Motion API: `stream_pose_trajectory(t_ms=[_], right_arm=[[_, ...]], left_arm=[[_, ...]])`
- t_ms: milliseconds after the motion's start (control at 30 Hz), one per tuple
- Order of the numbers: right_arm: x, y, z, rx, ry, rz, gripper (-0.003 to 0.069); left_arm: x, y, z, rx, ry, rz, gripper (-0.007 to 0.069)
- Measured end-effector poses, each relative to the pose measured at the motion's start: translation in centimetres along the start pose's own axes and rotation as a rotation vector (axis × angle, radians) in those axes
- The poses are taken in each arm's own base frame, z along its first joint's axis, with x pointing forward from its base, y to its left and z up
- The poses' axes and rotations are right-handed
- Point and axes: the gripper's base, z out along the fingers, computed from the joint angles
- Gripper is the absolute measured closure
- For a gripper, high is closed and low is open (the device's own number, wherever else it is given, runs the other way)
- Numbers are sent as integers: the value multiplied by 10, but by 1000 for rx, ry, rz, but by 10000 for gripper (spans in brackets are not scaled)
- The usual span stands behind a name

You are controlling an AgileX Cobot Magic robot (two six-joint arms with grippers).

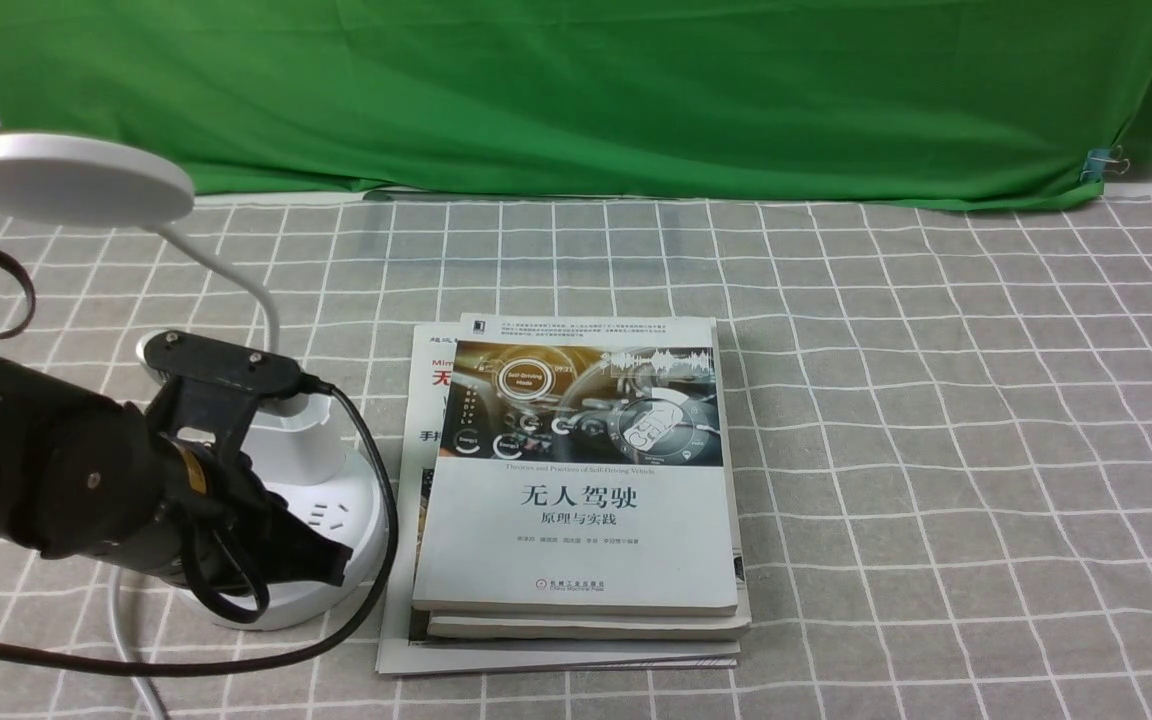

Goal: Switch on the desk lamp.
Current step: Use the left arm to press the button switch on the lamp holder

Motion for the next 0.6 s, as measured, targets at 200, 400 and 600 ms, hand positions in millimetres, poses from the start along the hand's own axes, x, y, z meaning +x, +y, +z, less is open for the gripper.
stream_pose_trajectory(t_ms=[200,400,600], right_arm=[[0,0,0,0,0,0,414],[0,0,0,0,0,0,414],[0,0,0,0,0,0,414]], left_arm=[[0,0,0,0,-2,-3,606],[-1,0,0,0,-9,-10,606],[-3,0,1,0,-30,-11,606]])
